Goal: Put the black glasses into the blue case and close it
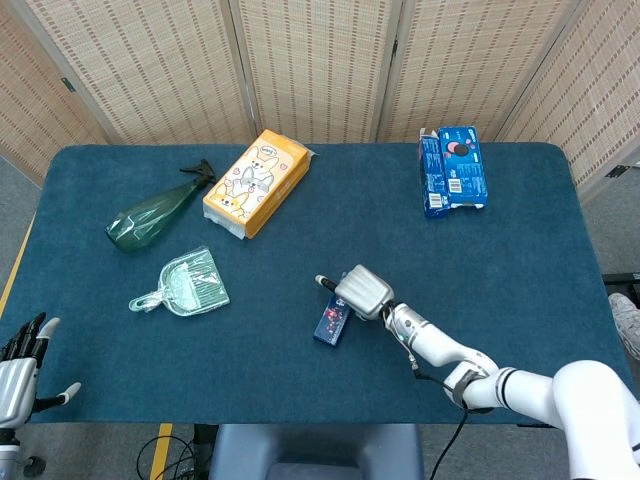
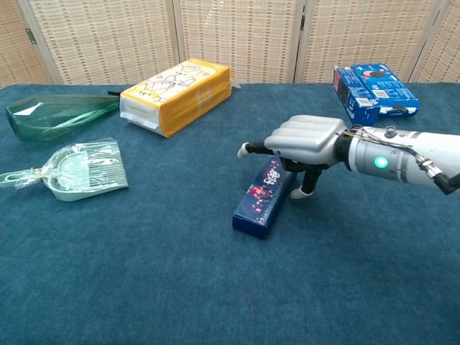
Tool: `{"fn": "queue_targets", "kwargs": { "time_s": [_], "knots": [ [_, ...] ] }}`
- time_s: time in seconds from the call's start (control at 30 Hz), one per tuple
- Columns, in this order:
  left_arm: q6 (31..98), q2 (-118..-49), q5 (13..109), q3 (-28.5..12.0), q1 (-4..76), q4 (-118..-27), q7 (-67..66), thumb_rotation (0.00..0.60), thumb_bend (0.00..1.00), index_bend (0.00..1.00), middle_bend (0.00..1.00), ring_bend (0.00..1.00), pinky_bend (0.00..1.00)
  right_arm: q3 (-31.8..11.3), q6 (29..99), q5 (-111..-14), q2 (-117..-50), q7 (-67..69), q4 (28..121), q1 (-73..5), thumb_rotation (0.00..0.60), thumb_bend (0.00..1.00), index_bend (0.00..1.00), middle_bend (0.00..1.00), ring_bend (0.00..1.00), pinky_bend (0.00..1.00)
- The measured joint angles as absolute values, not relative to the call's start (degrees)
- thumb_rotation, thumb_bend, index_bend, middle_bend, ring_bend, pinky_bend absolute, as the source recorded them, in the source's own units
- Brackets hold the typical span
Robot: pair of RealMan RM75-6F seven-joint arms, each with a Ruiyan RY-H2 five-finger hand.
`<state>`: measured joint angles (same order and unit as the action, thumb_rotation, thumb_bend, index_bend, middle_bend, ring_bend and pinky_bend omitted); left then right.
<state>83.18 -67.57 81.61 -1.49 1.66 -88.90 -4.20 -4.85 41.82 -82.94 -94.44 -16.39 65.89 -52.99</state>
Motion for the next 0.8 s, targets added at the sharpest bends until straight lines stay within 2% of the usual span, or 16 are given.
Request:
{"fn": "queue_targets", "kwargs": {
  "time_s": [0.03, 0.13, 0.27, 0.3, 0.37, 0.43, 0.47, 0.5, 0.53, 0.63, 0.8],
  "knots": [
    [83.24, -67.57, 81.56, -1.46, 1.58, -88.86, -4.11, 0.600, 0.17, 0.00, 0.00, 0.00, 0.17, -5.22, 40.90, -82.35, -95.03, -16.85, 65.23, -53.75, 0.600, 0.34, 0.31, 0.97, 1.00, 1.00],
    [83.37, -67.61, 81.27, -1.38, 1.31, -88.64, -3.99, 0.600, 0.17, 0.00, 0.00, 0.00, 0.17, -5.93, 39.43, -81.08, -95.93, -17.91, 64.43, -54.93, 0.600, 0.42, 0.56, 0.98, 1.00, 1.00],
    [83.53, -67.74, 81.19, -1.27, 1.10, -88.30, -3.67, 0.600, 0.17, 0.00, 0.00, 0.00, 0.17, -6.32, 39.52, -80.15, -96.13, -18.20, 64.39, -55.09, 0.600, 0.44, 0.62, 0.98, 1.00, 1.00],
    [83.50, -67.76, 81.19, -1.25, 1.09, -88.24, -3.62, 0.600, 0.17, 0.00, 0.00, 0.00, 0.17, -6.33, 39.63, -80.04, -96.08, -18.31, 64.45, -55.05, 0.600, 0.44, 0.60, 0.98, 1.00, 1.00],
    [83.52, -67.77, 81.32, -1.28, 1.15, -88.23, -3.49, 0.600, 0.17, 0.00, 0.00, 0.00, 0.17, -6.28, 39.75, -79.71, -95.72, -18.53, 64.93, -54.89, 0.600, 0.39, 0.47, 0.98, 1.00, 1.00],
    [83.50, -67.85, 81.51, -1.37, 1.33, -88.18, -3.48, 0.600, 0.17, 0.00, 0.00, 0.00, 0.17, -6.24, 39.88, -79.21, -95.19, -18.79, 65.79, -54.62, 0.600, 0.30, 0.19, 0.96, 1.00, 1.00],
    [83.48, -67.88, 81.60, -1.40, 1.42, -88.17, -3.51, 0.600, 0.17, 0.00, 0.00, 0.00, 0.17, -6.22, 39.92, -78.91, -94.94, -18.96, 66.22, -54.49, 0.600, 0.27, 0.08, 0.96, 1.00, 1.00],
    [83.44, -67.93, 81.71, -1.44, 1.54, -88.17, -3.56, 0.600, 0.17, 0.00, 0.00, 0.00, 0.17, -6.20, 39.95, -78.56, -94.68, -19.17, 66.67, -54.35, 0.600, 0.25, 0.03, 0.95, 1.00, 1.00],
    [83.44, -67.98, 81.88, -1.46, 1.64, -88.18, -3.61, 0.600, 0.17, 0.00, 0.00, 0.00, 0.17, -6.17, 40.10, -78.17, -94.33, -19.53, 67.34, -54.11, 0.600, 0.23, 0.00, 0.95, 1.00, 1.00],
    [83.64, -68.33, 82.67, -1.53, 1.97, -88.07, -3.86, 0.600, 0.17, 0.00, 0.00, 0.00, 0.17, -5.92, 41.21, -77.59, -93.35, -20.98, 68.98, -53.33, 0.600, 0.19, 0.00, 0.93, 1.00, 1.00],
    [83.95, -68.61, 83.20, -1.64, 2.25, -87.95, -3.83, 0.600, 0.17, 0.00, 0.00, 0.00, 0.17, -5.73, 44.83, -76.58, -90.84, -22.82, 72.22, -51.13, 0.600, 0.19, 0.00, 0.88, 1.00, 1.00]
  ]
}}
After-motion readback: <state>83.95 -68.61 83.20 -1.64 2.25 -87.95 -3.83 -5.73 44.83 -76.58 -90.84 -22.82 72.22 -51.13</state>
